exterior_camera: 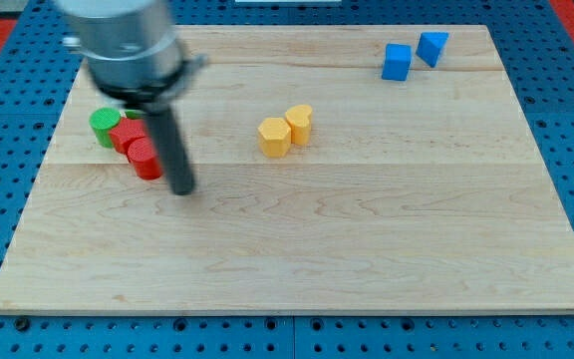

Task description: Push the yellow heart towards the bottom right of the board

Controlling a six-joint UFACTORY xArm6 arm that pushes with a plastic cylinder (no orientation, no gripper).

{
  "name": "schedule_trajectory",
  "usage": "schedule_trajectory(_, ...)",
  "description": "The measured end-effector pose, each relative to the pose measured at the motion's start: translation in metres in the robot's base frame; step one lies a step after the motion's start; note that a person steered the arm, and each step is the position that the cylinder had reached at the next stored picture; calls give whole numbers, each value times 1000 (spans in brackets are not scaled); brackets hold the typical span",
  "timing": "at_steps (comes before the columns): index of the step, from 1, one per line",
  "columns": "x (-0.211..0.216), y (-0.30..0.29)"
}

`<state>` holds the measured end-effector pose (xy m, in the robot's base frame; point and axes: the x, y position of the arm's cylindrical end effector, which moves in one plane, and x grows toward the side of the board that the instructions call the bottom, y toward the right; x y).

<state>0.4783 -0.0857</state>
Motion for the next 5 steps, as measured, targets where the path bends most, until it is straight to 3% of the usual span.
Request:
schedule_trajectory(3,-100,38)
schedule_trajectory(4,-110,60)
schedule_trajectory(5,-95,146)
